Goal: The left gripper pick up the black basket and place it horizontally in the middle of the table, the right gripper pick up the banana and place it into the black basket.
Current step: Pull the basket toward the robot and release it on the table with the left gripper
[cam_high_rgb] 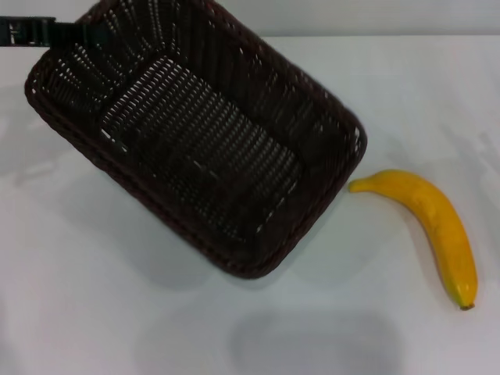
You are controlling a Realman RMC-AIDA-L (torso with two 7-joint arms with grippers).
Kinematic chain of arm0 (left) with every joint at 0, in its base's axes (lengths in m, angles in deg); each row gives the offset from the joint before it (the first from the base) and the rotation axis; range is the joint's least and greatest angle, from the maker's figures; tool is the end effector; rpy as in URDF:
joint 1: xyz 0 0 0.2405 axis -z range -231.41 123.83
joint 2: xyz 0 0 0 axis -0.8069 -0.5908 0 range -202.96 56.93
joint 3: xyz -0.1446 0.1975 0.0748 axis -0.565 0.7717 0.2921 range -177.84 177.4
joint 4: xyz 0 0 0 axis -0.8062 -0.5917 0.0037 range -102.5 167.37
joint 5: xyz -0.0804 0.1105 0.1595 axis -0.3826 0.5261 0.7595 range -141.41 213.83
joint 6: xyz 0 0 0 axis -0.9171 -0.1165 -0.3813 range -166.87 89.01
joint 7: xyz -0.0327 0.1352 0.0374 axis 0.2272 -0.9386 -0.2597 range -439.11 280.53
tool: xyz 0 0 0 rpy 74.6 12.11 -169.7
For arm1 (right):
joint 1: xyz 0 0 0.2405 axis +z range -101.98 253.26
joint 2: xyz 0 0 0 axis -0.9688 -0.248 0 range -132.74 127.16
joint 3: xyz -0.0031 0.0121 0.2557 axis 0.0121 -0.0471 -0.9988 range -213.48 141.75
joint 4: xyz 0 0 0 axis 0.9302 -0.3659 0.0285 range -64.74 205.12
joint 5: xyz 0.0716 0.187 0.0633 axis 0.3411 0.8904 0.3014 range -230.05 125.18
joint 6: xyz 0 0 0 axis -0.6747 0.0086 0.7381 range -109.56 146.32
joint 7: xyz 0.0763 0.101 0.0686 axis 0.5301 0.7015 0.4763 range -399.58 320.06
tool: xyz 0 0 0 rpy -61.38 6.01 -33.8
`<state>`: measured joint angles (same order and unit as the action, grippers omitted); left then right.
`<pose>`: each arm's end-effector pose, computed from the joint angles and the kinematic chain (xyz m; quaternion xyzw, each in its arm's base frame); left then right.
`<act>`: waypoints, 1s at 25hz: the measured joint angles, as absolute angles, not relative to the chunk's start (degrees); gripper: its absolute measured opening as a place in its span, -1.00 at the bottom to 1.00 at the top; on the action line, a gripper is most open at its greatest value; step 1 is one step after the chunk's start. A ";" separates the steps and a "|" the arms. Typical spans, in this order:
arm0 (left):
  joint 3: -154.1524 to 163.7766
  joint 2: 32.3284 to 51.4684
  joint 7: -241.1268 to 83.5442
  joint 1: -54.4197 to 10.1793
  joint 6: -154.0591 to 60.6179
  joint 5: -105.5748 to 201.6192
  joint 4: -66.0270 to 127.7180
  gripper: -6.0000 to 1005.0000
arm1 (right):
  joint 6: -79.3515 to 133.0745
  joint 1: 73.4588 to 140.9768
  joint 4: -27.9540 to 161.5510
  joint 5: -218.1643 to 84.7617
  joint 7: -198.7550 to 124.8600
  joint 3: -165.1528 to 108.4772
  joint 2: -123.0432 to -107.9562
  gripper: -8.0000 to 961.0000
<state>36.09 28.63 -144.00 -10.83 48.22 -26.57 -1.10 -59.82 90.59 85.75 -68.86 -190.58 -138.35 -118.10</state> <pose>-0.2393 0.4164 0.1222 -0.8740 -0.4034 -0.2190 0.1594 0.3435 0.2971 0.0507 -0.6927 0.1919 0.3970 0.5708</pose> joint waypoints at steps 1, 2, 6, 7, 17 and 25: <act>36.09 28.63 -144.00 -10.83 48.22 -26.57 -1.10 -0.62 | -59.79 90.59 85.75 -68.87 -190.59 -138.35 -118.10 0.81; 33.76 29.32 -142.43 -11.77 48.16 -27.00 -0.72 -0.62 | -59.76 90.60 85.75 -68.87 -190.61 -138.35 -118.10 0.81; 31.66 31.02 -140.90 -13.40 47.64 -28.20 -0.59 -0.61 | -59.57 90.76 85.77 -68.87 -190.68 -138.35 -118.06 0.81; 31.54 31.63 -140.45 -13.99 46.97 -28.88 -0.59 -0.61 | -59.54 90.84 85.80 -68.87 -190.72 -138.35 -118.06 0.81; 31.50 39.66 -141.39 -22.83 36.41 -41.00 -1.18 -0.59 | -59.23 91.33 86.10 -69.04 -192.31 -140.12 -117.87 0.81; 31.51 43.92 -142.69 -25.22 32.56 -43.66 -0.64 -0.58 | -57.82 91.98 86.32 -69.15 -193.37 -141.26 -117.69 0.81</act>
<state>31.51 43.92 -142.69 -25.22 32.56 -43.66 -0.64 -57.82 91.98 86.32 -69.15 -193.37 -141.26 -117.69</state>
